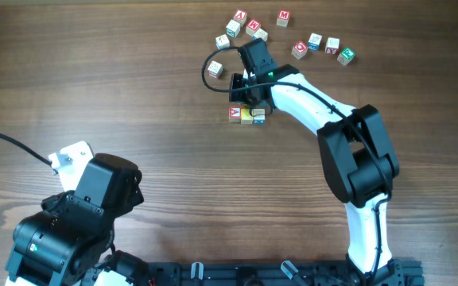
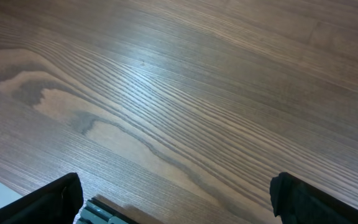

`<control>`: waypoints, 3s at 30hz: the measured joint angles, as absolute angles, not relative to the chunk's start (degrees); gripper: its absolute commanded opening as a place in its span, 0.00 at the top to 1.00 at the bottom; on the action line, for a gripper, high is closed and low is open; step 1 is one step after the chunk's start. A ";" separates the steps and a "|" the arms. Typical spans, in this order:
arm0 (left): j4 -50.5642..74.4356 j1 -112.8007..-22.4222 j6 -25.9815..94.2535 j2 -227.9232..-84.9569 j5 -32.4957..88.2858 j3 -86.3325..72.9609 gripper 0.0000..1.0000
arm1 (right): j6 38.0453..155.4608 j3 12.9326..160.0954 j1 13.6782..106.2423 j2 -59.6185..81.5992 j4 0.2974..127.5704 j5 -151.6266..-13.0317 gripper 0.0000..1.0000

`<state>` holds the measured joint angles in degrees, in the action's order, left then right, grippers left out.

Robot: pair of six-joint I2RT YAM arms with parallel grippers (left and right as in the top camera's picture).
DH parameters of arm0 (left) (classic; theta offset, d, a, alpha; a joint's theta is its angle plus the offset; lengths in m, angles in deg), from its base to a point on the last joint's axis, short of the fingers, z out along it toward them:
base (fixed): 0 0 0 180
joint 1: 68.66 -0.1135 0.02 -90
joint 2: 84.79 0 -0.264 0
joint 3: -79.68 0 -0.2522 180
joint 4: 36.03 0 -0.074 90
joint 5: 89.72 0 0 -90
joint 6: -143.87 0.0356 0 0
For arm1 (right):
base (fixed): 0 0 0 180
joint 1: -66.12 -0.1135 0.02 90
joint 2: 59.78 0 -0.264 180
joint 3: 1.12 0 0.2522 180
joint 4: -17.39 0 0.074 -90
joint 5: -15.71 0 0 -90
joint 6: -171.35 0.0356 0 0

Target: Form a horizontal line

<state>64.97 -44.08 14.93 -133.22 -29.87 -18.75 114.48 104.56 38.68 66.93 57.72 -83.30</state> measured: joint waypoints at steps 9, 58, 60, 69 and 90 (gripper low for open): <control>64.97 -44.08 14.91 -133.22 -29.87 -18.75 0.00 | 114.50 107.20 37.66 66.93 62.26 -82.82 0.95; 64.97 -44.08 14.93 -133.22 -29.87 -18.75 0.00 | 112.88 110.90 35.71 66.93 63.68 -79.63 0.95; 64.97 -44.08 14.93 -133.22 -29.87 -18.75 0.00 | 112.23 112.08 34.79 66.93 63.99 -79.63 0.96; 64.97 -44.08 14.93 -133.22 -29.87 -18.75 0.00 | 112.05 112.45 28.85 66.93 71.79 -78.10 0.95; 64.97 -44.08 14.93 -133.22 -29.87 -18.75 0.00 | 113.26 112.45 28.87 69.60 74.41 -75.26 0.95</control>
<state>64.97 -44.08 14.93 -133.22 -29.87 -18.75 113.26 112.45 28.87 69.60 74.41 -75.26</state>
